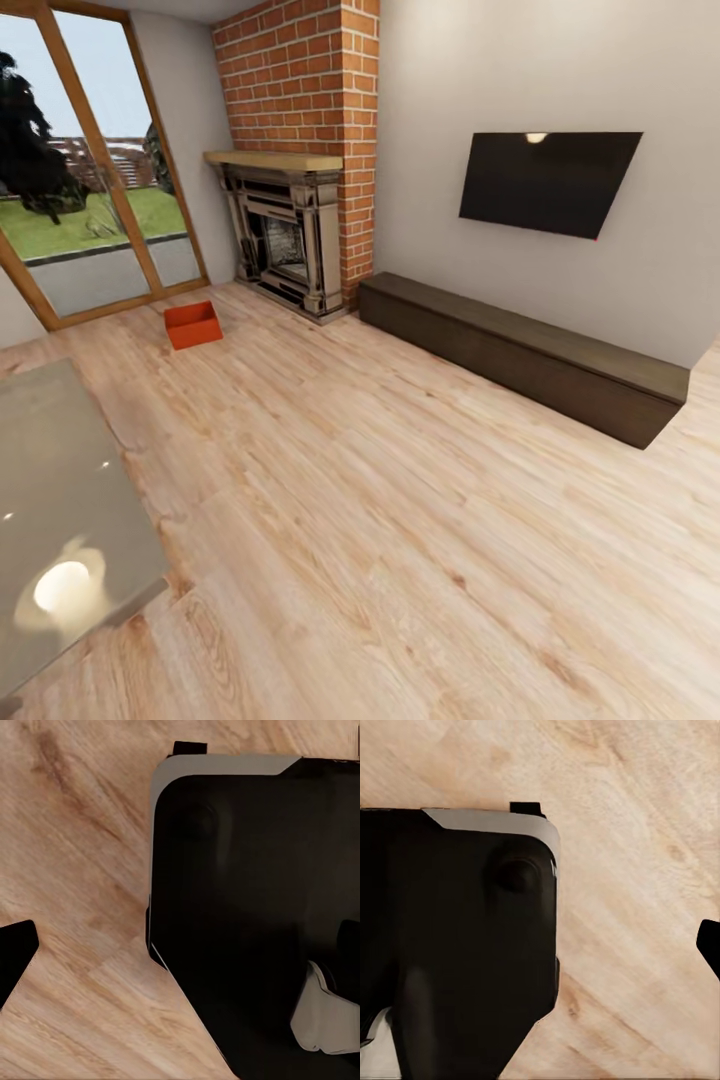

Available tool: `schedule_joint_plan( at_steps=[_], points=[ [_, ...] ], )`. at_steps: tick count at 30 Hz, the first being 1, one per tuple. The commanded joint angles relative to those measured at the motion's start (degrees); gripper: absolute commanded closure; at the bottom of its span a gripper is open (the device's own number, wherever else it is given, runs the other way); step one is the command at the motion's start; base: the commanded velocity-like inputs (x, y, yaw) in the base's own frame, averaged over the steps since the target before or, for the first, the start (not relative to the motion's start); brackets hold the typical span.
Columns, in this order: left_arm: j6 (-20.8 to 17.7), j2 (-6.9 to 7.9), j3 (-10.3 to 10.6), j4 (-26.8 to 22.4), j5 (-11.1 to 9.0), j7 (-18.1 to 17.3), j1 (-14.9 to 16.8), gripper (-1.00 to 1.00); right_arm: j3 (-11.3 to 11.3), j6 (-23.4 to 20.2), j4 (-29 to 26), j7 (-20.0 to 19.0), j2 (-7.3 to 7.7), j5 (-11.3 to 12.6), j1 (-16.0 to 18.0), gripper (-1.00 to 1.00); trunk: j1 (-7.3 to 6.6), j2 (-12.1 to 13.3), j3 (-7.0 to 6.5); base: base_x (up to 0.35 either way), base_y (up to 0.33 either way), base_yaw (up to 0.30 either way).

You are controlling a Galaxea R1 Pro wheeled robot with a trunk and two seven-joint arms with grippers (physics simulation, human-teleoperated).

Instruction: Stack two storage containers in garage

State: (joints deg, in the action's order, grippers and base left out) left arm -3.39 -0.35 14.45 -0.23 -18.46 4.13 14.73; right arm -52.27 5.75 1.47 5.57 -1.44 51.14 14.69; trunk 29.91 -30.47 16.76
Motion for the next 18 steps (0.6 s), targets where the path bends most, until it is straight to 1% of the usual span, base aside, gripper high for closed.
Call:
schedule_joint_plan(
  at_steps=[1, 18],
  points=[
    [-0.2, -0.01, 0.5, 0.0, -0.5, 0.2, 0.0, -1.00, -0.5, 0.2, 0.2, -0.2, -0.04, 0.4, -0.2, -1.00, 0.05, -0.1, 0.08, 0.322, 0.000, 0.001],
    [-0.2, -0.01, 0.5, 0.0, -0.5, 0.3, 0.0, -1.00, -0.5, 0.0, 0.1, -0.4, -0.01, 0.4, -0.5, -1.00, 0.05, -0.1, 0.08, 0.322, 0.000, 0.000]
  ],
)
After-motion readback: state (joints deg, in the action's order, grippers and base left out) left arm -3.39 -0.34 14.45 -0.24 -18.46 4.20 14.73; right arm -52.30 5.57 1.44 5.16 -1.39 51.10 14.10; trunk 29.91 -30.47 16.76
